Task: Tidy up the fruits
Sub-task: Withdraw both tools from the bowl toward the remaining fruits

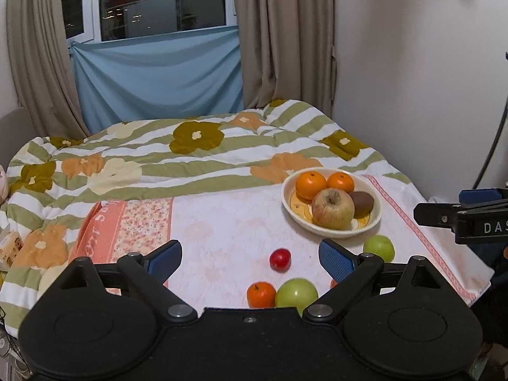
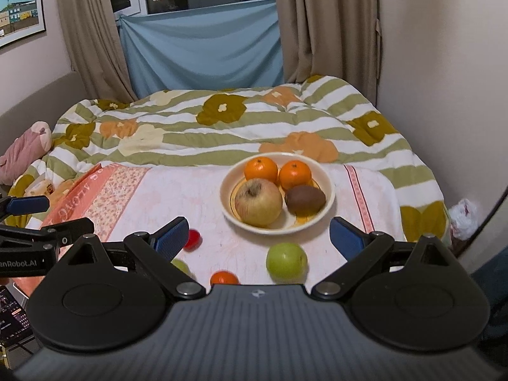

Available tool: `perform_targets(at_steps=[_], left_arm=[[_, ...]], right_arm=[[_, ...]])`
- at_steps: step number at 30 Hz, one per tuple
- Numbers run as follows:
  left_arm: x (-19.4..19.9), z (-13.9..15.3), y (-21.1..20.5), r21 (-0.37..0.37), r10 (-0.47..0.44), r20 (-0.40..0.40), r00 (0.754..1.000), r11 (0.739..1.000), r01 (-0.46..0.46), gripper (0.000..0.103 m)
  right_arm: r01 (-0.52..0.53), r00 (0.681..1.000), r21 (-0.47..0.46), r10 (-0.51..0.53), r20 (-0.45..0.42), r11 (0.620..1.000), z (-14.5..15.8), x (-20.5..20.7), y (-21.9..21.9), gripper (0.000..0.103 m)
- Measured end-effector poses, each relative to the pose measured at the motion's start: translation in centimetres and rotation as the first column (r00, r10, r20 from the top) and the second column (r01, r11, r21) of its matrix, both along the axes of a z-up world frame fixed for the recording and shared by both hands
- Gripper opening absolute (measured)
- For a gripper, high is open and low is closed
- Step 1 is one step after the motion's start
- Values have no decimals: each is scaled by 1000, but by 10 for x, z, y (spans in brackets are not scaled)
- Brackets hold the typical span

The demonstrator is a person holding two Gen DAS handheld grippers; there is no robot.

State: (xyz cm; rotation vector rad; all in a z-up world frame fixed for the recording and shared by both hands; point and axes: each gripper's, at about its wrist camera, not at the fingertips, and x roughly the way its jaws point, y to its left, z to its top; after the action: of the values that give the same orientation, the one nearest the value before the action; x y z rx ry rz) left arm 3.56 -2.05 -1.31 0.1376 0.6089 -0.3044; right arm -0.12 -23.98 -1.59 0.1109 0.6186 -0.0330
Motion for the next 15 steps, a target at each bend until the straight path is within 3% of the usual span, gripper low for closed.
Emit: perform_targets(at_steps=[8,15], left_arm=[[-2,-30,-3,66,-148,2,989,987,148,95],[6,-63,-17,161,-289,-9,957,944,287,94]], right_arm=[[29,998,-19,-30,-62,999,-34,-18,14,103],[36,991,-42,-41,-129,998,-72,-22,22,103]])
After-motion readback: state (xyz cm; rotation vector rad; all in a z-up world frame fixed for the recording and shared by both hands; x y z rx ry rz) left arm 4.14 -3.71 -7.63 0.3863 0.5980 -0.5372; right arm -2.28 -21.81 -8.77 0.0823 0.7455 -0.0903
